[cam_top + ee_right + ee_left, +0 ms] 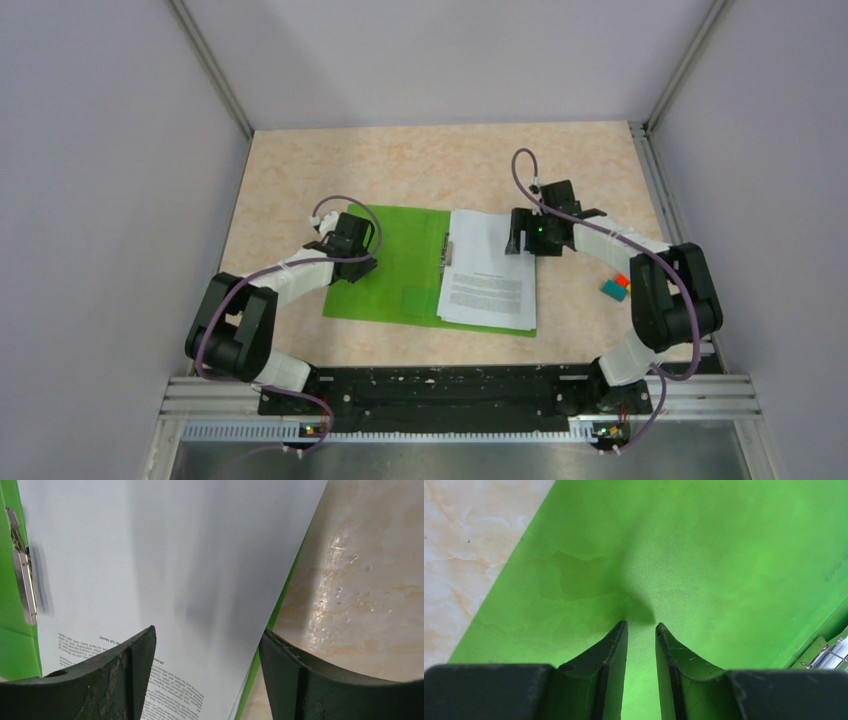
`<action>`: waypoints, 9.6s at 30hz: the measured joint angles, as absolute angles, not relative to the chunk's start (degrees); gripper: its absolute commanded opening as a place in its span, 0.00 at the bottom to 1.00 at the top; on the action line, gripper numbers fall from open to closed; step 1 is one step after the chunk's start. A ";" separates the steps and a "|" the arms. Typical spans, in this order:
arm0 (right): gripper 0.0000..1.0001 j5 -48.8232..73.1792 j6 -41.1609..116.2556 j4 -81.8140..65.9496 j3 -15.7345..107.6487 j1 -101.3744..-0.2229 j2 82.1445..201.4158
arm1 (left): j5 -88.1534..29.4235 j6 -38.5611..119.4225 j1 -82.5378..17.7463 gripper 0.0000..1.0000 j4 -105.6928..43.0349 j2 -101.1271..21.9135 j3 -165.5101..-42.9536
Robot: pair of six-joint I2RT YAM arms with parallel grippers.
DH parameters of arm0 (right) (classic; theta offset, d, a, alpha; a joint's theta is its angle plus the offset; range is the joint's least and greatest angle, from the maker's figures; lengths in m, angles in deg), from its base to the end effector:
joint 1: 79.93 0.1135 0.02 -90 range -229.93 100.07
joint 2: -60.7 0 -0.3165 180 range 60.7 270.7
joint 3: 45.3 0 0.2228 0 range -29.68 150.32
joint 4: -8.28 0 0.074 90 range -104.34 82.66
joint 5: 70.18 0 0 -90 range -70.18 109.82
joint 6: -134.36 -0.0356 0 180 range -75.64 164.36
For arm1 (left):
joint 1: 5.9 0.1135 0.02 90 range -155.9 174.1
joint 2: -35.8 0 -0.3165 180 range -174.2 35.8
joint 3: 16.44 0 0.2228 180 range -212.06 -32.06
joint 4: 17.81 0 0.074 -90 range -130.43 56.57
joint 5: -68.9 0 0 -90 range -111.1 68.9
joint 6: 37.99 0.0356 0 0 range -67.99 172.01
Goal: Put the files into the folder
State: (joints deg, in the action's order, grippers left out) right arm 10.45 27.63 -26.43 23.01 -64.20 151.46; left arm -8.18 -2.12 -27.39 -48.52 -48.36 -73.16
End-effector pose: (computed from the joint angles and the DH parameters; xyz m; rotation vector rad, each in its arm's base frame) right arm 0.2769 0.0840 0.2532 -0.0402 2.6052 0.4195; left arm 0.2289 -0.0816 0.2334 -0.7987 2.4334 -0.2188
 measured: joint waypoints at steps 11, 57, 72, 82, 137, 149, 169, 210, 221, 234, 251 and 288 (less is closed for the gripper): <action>0.74 10.56 25.82 -25.40 26.24 -64.83 156.95 | -8.11 -2.14 -27.52 0.33 -48.55 -48.34 -73.16; 0.84 15.44 14.58 -19.48 5.61 -65.07 131.44 | -31.87 16.68 -4.25 0.99 -44.79 -45.54 -71.46; 0.84 19.11 15.37 -21.03 5.59 -65.12 132.86 | -27.91 5.12 -12.01 0.98 -49.09 -30.96 -61.51; 0.85 20.59 15.92 -21.97 4.47 -65.12 130.81 | -25.94 3.24 -13.56 0.99 -50.25 -30.68 -61.51; 0.90 20.42 13.66 -21.75 0.74 -59.78 130.04 | -23.32 2.41 -16.73 0.98 -50.45 -29.72 -61.51; 0.91 20.18 13.36 -21.58 0.74 -59.30 130.08 | -22.27 2.36 -17.60 0.98 -50.45 -29.74 -61.51; 0.85 27.30 15.81 -28.22 9.24 -57.73 130.89 | -11.89 9.16 -21.80 0.95 -58.58 -27.68 -71.07; 0.24 33.34 17.36 -31.08 41.54 -36.44 166.02 | -8.35 -9.40 -31.90 0.00 -46.45 -36.47 -61.41; 0.12 33.34 17.31 -31.43 41.70 -35.44 166.21 | -7.89 -10.97 -31.94 0.00 -46.34 -36.73 -61.41; 0.10 33.40 16.64 -30.06 39.38 -35.17 165.06 | -6.73 -14.90 -32.05 0.00 -46.34 -37.98 -62.06; 0.09 32.57 15.57 -27.92 34.70 -34.08 163.70 | -6.43 -17.11 -32.20 0.00 -46.60 -38.74 -62.65; 0.27 44.44 20.31 -39.35 52.23 -25.18 161.06 | -1.71 -15.65 -36.07 0.29 -54.75 -36.43 -64.60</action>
